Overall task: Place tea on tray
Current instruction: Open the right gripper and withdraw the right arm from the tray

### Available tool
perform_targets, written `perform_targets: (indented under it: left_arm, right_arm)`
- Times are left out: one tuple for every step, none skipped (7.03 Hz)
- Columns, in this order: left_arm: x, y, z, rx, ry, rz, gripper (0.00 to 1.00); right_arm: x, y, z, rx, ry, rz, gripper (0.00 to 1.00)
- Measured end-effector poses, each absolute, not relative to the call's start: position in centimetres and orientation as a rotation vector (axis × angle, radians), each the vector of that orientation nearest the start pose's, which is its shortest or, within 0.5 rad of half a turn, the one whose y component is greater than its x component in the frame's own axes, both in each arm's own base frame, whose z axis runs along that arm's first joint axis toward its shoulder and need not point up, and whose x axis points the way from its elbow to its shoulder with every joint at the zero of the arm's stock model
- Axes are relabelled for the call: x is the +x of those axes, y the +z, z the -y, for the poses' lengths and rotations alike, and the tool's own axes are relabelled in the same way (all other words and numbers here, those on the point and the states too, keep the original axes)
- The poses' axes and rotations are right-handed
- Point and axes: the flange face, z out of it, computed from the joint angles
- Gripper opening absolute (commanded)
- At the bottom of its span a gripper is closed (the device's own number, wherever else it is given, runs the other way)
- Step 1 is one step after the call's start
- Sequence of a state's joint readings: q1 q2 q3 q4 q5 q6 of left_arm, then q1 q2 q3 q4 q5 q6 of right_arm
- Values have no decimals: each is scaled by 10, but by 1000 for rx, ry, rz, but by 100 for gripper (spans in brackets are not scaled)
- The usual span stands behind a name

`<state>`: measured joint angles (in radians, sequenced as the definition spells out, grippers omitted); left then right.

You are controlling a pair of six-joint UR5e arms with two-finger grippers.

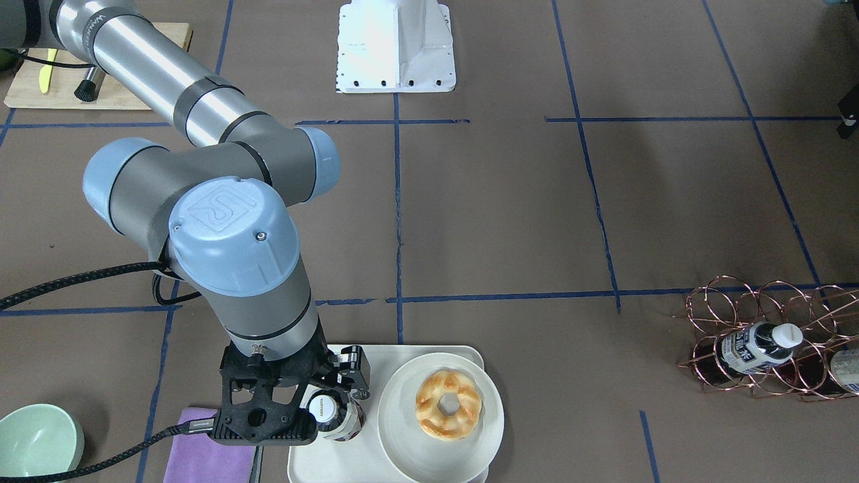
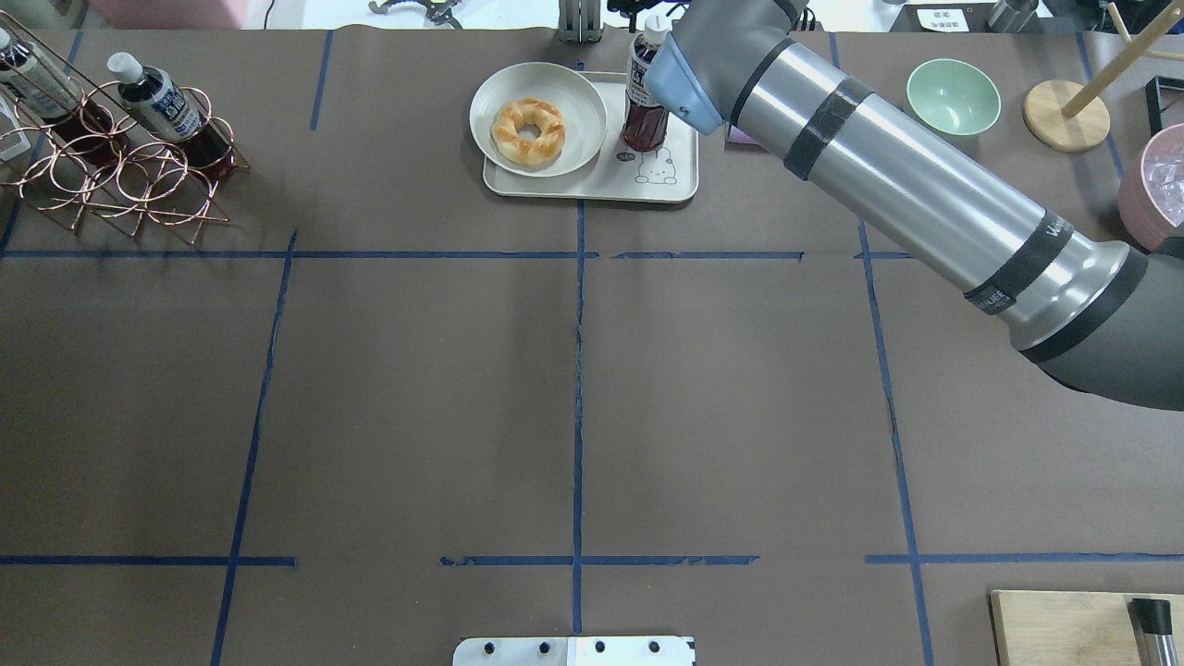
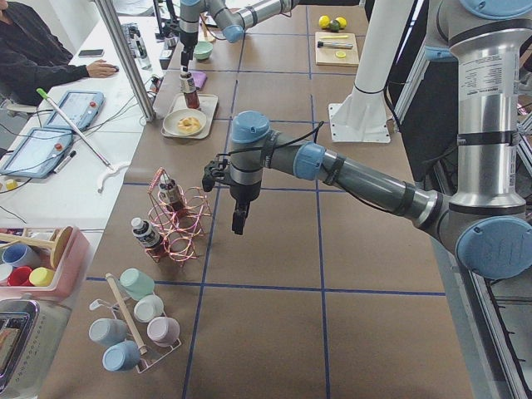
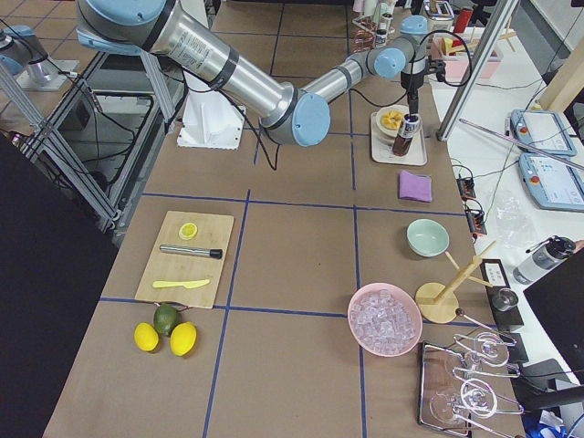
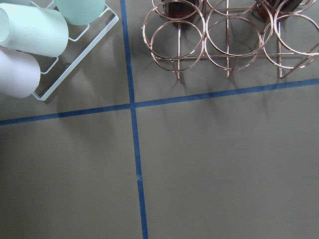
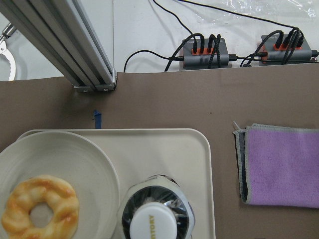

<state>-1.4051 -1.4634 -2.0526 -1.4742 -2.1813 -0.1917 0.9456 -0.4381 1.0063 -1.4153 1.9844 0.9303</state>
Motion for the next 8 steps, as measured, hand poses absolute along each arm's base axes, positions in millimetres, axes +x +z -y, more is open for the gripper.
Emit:
perform_targets:
  left_arm:
    - [-3,493,444,157,59,-645,100]
    - [-4,493,444,158,57,-645,100]
    - [-5,493,444,158,55,-647,100]
    - [-6,493,443,156,54,-655,100]
    - [-6,494,442,153,57,-663,100]
    - [-10,498,440,148,59,-668,100]
    - [-17,506,440,135,56,-675,100]
    - [-26,523,439,116,57,-680,100]
  right_arm:
    - [-402,124,739,215,131,815,100]
    - [-372,125,721,199,128,837,100]
    - [-338,138,688,199,115,840,100]
    - [-301,157,649,208,84,827,100]
    - [-263,181,615,227,46,807,100]
    - [-224,212,590,240,12,790,100]
    - [-177,254,572,232,-28,786,100]
    - [-126,306,559,210,-81,792,100]
